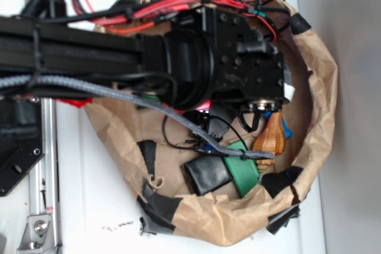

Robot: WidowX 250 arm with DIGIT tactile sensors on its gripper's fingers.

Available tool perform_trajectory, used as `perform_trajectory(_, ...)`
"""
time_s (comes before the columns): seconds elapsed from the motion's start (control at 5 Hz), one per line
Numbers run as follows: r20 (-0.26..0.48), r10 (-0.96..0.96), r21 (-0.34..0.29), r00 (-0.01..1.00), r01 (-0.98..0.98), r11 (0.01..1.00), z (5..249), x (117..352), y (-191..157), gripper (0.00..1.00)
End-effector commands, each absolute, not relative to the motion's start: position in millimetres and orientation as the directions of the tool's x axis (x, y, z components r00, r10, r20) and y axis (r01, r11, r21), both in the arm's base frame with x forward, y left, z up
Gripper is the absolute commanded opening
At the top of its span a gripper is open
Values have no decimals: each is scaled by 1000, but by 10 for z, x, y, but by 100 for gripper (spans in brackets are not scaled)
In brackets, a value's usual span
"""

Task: Grab the carrot.

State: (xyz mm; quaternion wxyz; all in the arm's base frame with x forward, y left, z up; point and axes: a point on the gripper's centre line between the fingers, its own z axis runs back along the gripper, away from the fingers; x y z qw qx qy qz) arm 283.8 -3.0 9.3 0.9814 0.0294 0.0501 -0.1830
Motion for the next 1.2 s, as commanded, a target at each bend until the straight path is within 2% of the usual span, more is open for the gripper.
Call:
perform_trajectory(0.0, -42, -337, 0, 941, 337, 941, 605, 2774, -3, 0)
perform_trajectory(0.2, 92, -264, 19, 960, 263, 965, 1096, 2690, 104, 0)
perform_trajectory(0.4, 171, -197, 8, 965, 198, 980, 1585, 2598, 114, 0)
perform_trajectory(0.6, 183, -95, 39, 979, 89, 995, 2084, 2562, 38, 0)
perform_trajectory(1.0, 207, 38, 36, 978, -46, 998, 1892, 2513, 50, 0)
